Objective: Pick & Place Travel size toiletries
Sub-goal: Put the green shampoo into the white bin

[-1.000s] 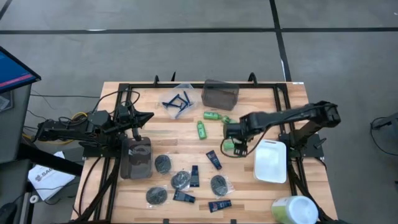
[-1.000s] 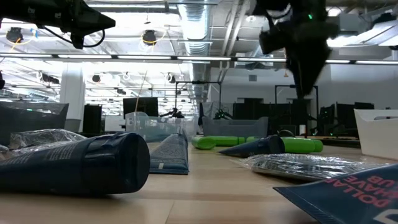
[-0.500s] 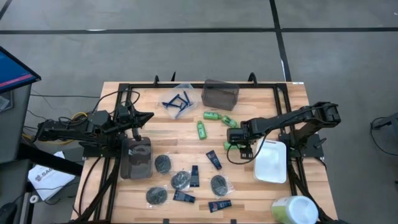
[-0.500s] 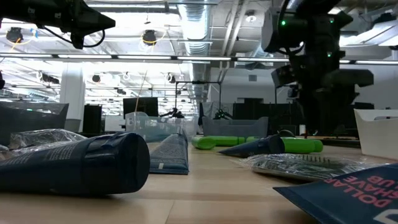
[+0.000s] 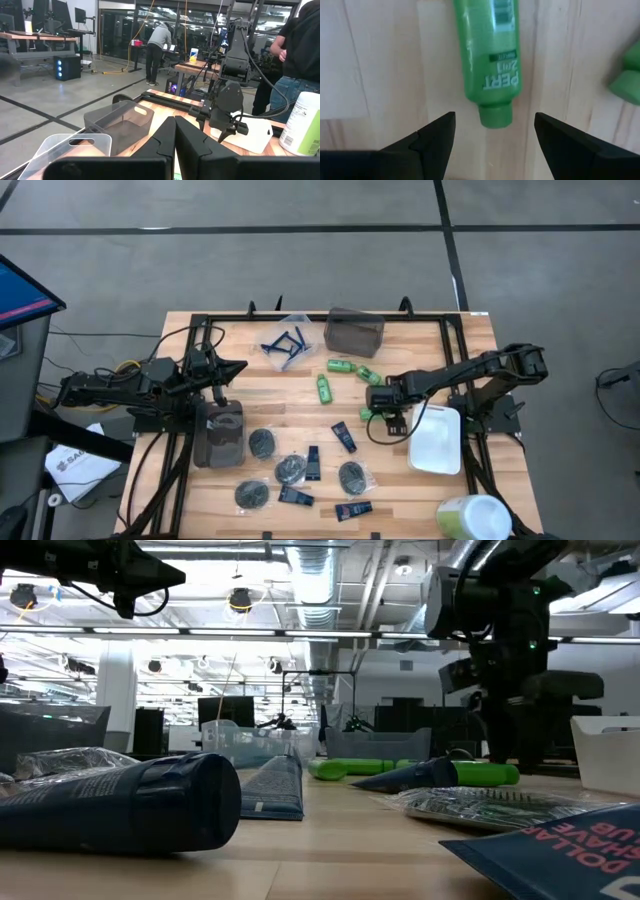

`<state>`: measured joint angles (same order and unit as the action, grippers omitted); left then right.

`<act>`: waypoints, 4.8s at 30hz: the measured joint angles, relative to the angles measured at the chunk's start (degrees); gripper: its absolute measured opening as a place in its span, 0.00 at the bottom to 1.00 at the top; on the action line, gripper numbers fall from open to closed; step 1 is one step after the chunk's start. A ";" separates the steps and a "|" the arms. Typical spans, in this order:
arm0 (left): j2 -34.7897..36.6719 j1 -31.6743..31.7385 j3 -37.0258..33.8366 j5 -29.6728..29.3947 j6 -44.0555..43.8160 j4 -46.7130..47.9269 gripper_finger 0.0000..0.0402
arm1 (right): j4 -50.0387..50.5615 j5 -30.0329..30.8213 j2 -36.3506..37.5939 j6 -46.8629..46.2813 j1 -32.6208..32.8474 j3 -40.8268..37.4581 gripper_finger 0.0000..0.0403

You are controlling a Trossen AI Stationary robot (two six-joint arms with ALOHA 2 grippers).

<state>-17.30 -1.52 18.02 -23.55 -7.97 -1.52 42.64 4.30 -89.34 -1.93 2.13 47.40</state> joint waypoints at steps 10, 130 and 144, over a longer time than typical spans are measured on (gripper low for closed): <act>0.00 0.00 0.00 -0.44 0.00 -0.04 0.00 | -1.38 -1.50 -5.12 0.92 -0.42 0.39 0.63; 0.02 -0.01 -0.02 -0.44 0.22 -0.02 0.00 | 25.15 -13.51 5.59 -91.25 25.47 4.58 0.39; 0.00 -0.01 -0.02 -0.42 0.22 -0.02 0.00 | 24.98 -1.52 11.58 -53.93 2.46 20.08 0.54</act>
<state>-17.30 -1.53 18.00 -23.98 -7.75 -1.54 67.62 2.78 -77.76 -55.86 4.59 67.48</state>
